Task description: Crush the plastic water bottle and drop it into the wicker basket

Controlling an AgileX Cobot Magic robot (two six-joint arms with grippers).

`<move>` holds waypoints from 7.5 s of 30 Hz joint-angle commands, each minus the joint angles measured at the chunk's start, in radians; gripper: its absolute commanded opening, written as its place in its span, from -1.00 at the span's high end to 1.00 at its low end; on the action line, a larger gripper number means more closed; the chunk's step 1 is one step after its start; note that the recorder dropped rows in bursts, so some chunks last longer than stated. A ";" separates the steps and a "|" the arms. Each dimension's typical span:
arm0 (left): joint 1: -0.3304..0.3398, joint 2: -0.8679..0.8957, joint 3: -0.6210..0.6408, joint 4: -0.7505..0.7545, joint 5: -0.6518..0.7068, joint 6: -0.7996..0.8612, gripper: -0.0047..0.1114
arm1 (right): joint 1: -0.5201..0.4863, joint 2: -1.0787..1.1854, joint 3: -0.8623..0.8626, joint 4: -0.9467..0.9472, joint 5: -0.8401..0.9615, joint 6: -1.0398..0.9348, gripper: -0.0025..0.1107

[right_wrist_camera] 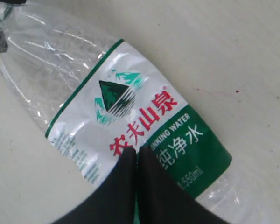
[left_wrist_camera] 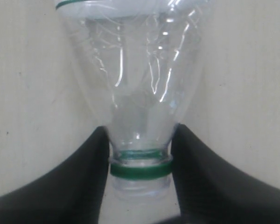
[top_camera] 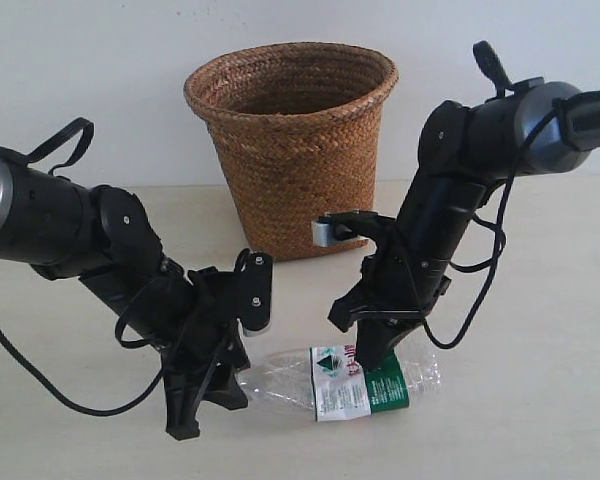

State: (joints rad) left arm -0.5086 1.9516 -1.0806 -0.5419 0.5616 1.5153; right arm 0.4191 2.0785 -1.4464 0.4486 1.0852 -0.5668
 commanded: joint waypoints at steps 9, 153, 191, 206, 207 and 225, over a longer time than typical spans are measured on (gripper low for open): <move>-0.002 0.009 0.000 0.014 0.008 0.003 0.84 | -0.001 0.123 0.002 -0.157 -0.047 0.038 0.96; 0.209 -1.656 0.675 0.497 -0.150 -1.569 0.84 | -0.558 -1.880 0.947 0.197 -0.604 -0.147 0.96; 0.209 -1.722 1.059 0.427 -0.598 -1.545 0.84 | -0.558 -1.940 1.434 0.319 -1.036 -0.224 0.96; 0.209 -1.722 1.058 0.427 -0.596 -1.545 0.84 | -0.558 -1.940 1.434 0.319 -1.021 -0.219 0.96; 0.209 -1.722 1.058 0.427 -0.596 -1.545 0.84 | -0.558 -1.940 1.434 0.319 -1.021 -0.219 0.96; 0.226 -1.780 1.058 0.455 -0.575 -1.404 0.84 | -0.558 -1.940 1.434 0.319 -1.021 -0.219 0.96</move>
State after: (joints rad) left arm -0.3004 0.2125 -0.0267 -0.0903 -0.0233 0.0921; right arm -0.1375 0.1425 -0.0158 0.7671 0.0633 -0.7816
